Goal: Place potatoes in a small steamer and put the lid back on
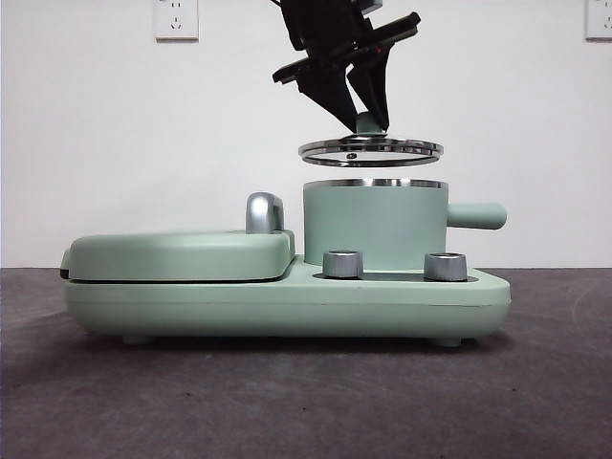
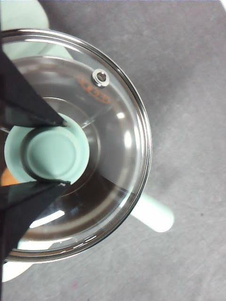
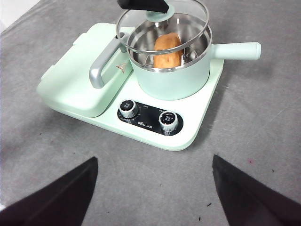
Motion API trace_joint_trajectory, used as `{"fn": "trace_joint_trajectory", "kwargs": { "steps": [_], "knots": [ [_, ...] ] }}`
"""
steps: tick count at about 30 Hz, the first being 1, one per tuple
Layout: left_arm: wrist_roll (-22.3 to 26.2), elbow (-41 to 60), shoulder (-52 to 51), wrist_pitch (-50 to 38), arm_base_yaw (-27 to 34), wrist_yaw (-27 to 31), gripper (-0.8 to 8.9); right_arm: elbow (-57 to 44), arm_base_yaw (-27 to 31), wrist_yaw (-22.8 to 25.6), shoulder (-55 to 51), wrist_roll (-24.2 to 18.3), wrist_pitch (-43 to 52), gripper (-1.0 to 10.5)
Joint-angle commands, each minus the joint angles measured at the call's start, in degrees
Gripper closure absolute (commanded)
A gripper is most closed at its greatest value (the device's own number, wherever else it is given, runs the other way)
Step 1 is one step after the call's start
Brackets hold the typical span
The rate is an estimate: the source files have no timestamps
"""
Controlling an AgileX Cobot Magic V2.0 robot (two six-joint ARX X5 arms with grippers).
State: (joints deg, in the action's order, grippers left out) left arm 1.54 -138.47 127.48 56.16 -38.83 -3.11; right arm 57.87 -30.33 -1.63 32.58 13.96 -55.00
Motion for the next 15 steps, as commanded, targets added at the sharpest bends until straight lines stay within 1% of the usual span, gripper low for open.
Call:
{"fn": "trace_joint_trajectory", "kwargs": {
  "steps": [1,15],
  "knots": [
    [0.4,-1.8,1.4,-1.9,-0.6,-0.1,8.05,0.3,-0.3,-0.1,0.2,0.5,0.5,5.7],
    [0.3,-1.8,2.6,-1.6,-0.2,-0.2,8.05,0.3,-0.3,-0.1,0.2,0.6,0.6,5.7]
  ]
}}
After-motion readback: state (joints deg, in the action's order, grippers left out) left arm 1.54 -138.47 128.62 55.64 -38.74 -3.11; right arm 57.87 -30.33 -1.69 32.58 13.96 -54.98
